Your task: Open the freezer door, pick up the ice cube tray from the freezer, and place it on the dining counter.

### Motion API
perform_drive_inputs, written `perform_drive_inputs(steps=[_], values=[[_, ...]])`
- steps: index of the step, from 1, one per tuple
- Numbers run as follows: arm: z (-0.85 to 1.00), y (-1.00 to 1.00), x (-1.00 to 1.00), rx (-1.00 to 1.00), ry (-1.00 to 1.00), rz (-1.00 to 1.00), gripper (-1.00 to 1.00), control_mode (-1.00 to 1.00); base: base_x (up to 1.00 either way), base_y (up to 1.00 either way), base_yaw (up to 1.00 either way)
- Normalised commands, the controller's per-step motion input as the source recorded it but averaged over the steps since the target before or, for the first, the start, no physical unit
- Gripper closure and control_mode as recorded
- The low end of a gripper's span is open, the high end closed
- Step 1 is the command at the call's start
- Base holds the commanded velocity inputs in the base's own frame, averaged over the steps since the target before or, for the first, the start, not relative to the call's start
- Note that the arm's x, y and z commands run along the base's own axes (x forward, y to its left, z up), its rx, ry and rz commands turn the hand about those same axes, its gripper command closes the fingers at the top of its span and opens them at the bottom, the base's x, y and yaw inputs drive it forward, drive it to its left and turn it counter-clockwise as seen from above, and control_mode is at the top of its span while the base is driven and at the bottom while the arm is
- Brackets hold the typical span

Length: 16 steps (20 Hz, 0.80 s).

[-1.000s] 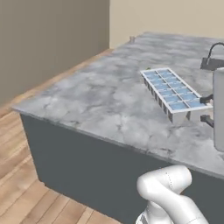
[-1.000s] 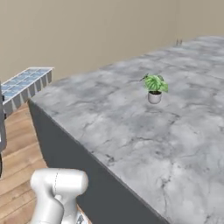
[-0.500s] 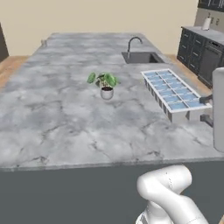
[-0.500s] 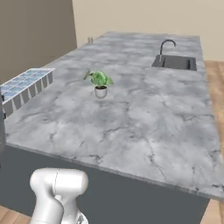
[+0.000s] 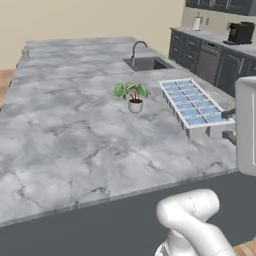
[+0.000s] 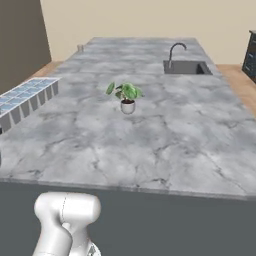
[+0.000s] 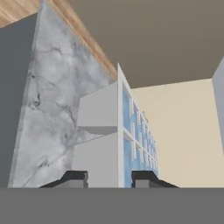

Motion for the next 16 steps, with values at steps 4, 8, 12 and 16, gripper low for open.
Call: perform_drive_inputs(steps=[4,8,12,16], values=[[0.00,0.00,0.00,0.00,0.00,0.00,1.00,1.00,0.07,1.00,-0.22],[0.00,0.00,0.00,0.00,0.00,0.00,1.00,1.00,0.14,0.97,-0.15],[0.00,0.00,0.00,0.00,0.00,0.00,1.00,1.00,0.14,0.99,-0.12],[0.00,0.00,0.00,0.00,0.00,0.00,1.00,1.00,0.15,1.00,-0.12]])
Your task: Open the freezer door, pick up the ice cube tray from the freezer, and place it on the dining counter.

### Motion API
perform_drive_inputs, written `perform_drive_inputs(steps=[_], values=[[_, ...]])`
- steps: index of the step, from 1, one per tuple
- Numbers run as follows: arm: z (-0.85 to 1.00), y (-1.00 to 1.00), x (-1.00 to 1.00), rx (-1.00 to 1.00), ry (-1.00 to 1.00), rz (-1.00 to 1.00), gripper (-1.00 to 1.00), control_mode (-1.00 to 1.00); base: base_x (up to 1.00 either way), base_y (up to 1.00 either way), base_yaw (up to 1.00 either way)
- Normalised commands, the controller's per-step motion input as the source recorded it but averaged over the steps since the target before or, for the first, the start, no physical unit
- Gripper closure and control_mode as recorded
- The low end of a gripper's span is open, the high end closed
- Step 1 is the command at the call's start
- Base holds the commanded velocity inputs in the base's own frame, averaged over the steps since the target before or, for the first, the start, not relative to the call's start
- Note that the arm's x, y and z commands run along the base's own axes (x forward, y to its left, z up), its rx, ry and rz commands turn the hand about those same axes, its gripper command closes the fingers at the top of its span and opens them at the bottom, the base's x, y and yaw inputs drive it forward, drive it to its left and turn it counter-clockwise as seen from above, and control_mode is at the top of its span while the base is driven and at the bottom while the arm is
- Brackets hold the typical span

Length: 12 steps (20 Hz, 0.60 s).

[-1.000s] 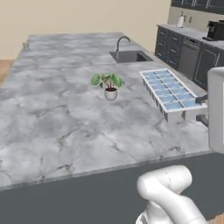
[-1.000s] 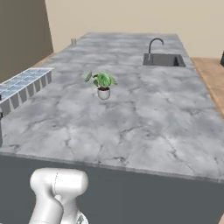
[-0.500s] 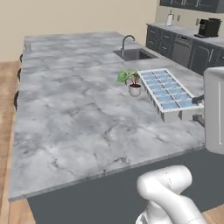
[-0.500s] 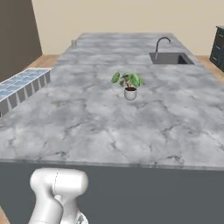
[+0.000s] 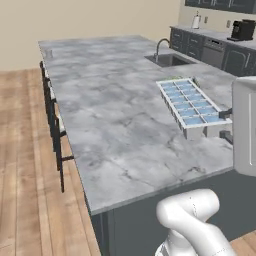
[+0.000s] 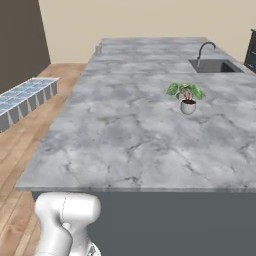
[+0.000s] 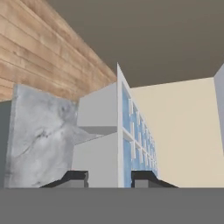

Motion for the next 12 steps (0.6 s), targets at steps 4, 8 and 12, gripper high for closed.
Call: perform_drive_inputs(steps=[4,8,12], values=[[0.00,0.00,0.00,0.00,0.00,0.00,1.00,1.00,0.16,0.99,-0.12],[0.00,0.00,0.00,0.00,0.00,0.00,1.00,1.00,0.44,0.22,-0.13],[0.00,0.00,0.00,0.00,0.00,0.00,1.00,1.00,0.39,0.67,-0.34]])
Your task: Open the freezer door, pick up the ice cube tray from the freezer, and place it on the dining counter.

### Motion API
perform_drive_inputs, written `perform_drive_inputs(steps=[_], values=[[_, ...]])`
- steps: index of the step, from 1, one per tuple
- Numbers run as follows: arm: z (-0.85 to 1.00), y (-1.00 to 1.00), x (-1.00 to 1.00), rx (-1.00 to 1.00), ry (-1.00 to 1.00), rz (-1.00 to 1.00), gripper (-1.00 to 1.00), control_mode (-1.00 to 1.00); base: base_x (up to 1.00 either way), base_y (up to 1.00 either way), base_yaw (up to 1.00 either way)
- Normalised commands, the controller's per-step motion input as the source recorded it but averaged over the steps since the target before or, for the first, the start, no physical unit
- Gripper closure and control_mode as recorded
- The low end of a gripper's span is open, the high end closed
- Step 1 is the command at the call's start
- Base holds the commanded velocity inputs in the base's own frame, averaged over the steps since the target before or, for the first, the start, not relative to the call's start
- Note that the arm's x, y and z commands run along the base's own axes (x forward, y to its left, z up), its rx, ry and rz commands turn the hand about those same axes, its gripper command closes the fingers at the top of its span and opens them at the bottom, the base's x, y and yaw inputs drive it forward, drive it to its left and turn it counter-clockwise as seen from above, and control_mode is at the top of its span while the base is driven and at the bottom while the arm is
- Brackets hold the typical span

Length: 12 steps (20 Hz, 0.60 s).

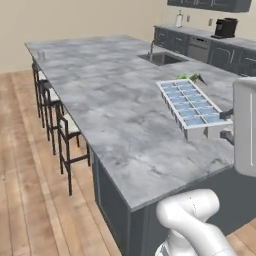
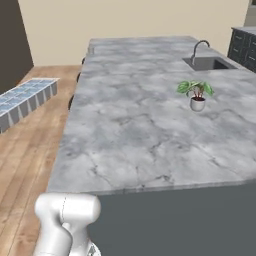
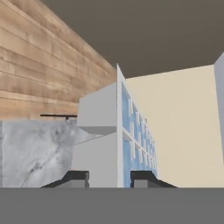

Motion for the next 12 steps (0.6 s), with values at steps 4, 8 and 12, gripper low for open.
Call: perform_drive_inputs(steps=[4,8,12], values=[[0.00,0.00,0.00,0.00,0.00,0.00,1.00,1.00,0.28,0.92,-0.47],[0.00,0.00,0.00,0.00,0.00,0.00,1.00,1.00,0.38,0.09,-0.17],[0.00,0.00,0.00,0.00,0.00,0.00,1.00,1.00,0.65,-0.01,0.00]])
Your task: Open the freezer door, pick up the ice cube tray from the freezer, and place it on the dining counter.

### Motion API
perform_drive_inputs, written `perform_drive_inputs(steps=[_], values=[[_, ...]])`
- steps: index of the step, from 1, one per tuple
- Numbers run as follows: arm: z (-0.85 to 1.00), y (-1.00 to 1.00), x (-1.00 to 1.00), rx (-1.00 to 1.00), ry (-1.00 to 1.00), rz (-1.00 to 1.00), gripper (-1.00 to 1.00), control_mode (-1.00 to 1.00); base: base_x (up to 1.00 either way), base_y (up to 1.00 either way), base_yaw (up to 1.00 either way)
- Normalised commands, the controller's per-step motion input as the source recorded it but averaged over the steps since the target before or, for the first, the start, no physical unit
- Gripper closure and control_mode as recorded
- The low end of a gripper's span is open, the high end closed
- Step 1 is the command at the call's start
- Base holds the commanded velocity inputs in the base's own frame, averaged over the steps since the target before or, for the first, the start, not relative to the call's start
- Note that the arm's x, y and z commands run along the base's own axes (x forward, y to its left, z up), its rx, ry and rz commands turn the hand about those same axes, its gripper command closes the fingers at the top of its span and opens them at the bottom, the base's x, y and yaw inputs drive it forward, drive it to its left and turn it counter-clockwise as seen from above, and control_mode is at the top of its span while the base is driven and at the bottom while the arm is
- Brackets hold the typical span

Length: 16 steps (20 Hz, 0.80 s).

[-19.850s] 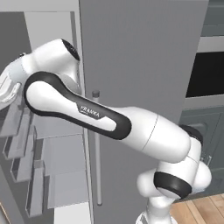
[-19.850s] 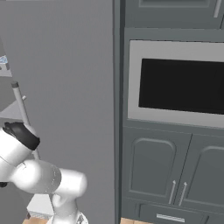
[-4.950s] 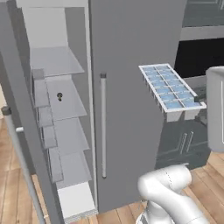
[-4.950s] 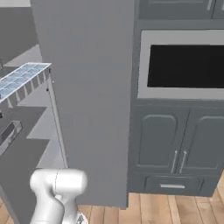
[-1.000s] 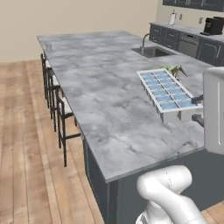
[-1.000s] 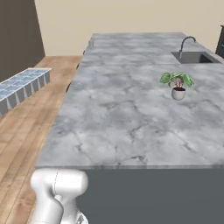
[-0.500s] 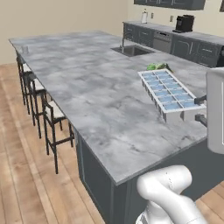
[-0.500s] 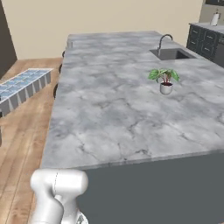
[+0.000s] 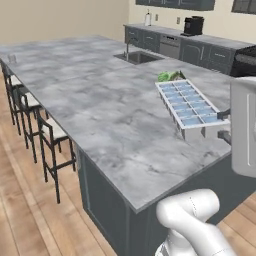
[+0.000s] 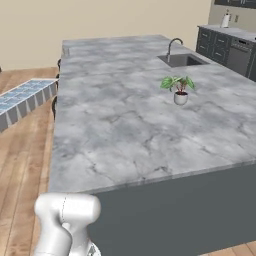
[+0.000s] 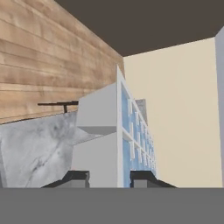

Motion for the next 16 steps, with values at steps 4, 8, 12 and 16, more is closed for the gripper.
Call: perform_drive_inputs(steps=[4,8,12,16], values=[[0.00,0.00,0.00,0.00,0.00,0.00,1.00,1.00,0.91,-0.08,0.06],[-0.36,-0.07,1.00,0.06,0.11,0.24,1.00,-1.00,0.00,0.00,0.00],[-0.17,-0.38,1.00,0.16,0.19,0.25,1.00,-1.00,0.00,0.00,0.00],[-0.42,-0.12,1.00,0.05,0.23,0.21,1.00,-1.00,0.00,0.00,0.00]])
